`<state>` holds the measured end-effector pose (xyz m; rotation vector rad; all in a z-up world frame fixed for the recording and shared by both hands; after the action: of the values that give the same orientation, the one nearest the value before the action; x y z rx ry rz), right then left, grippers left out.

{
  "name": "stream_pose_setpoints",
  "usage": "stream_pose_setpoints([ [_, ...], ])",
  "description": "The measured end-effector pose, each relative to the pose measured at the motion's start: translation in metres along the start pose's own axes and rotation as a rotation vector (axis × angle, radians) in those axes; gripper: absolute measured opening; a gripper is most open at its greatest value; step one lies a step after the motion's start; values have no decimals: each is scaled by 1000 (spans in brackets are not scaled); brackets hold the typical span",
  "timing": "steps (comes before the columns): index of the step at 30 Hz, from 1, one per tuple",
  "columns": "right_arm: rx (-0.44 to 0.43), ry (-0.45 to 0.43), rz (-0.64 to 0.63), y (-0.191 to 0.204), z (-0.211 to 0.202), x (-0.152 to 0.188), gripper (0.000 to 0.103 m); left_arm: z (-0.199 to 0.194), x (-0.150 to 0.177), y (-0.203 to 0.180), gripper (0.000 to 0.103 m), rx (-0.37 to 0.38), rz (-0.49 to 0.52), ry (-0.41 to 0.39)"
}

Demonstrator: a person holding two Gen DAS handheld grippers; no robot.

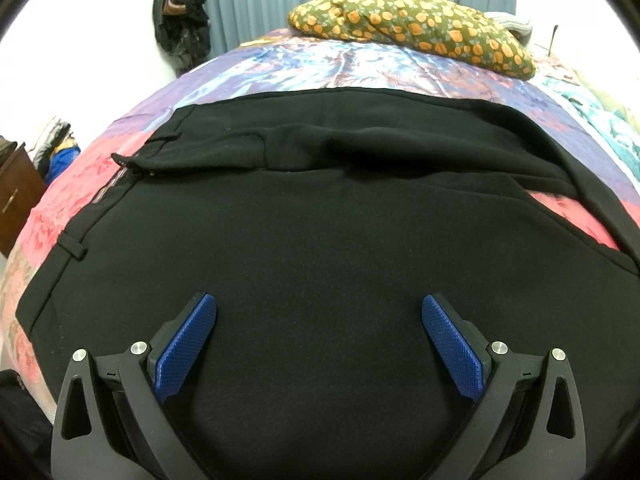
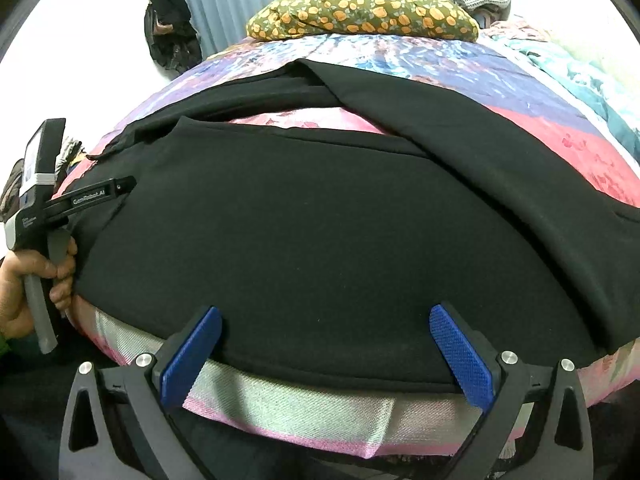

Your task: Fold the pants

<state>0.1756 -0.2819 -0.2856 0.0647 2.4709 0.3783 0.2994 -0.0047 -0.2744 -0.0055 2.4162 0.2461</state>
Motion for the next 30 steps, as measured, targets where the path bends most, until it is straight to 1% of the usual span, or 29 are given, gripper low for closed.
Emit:
stream_pose_setpoints([
  [4,-11,-8,-2,-2,-3,1,103,0,0,0,103,2,-1,-1],
  [5,-21,-14,8,-3,-7,0,102,0,0,0,103,2,-1,0],
  [6,-40,-38,42,-6,-14,-1,102,0,0,0,103,3,-2,-1],
  [8,-122,-128,207,-24,-33,-1,102,0,0,1,103,3,-2,-3],
  [10,-177,-174,353,-44,-41,5,102,0,0,1,103,-2,1,-9],
  [11,-201,-188,423,-57,-42,10,100,0,0,1,103,-1,0,-8],
  [12,-208,-200,444,-63,-44,13,95,0,0,1,103,0,0,-8],
  [15,-198,-240,479,-79,-52,13,93,1,0,1,103,1,-1,-8],
  [20,-164,-325,606,-107,-67,19,93,0,-1,1,103,-1,0,-10],
  [23,-124,-393,669,-128,-78,20,93,-1,-1,3,103,-2,-1,-14],
  [26,-138,-438,737,-146,-82,23,89,-1,-1,4,103,-4,-3,-17],
  [28,-142,-464,772,-153,-86,24,89,-1,-1,3,103,-7,-4,-21],
  [30,-147,-498,837,-164,-92,29,88,-2,1,3,103,-10,-4,-26],
])
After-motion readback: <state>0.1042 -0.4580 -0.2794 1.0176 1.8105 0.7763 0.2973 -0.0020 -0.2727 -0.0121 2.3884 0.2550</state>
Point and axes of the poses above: each gripper's, at about its wrist camera, not at the fingertips, and z roughly the way its jaws point, y to its left, x to its underside, the point moved 1 cm from there along z, roughly the way its jaws point, and after that the axes turned 10 degrees about -x, right-handed, at the moved point
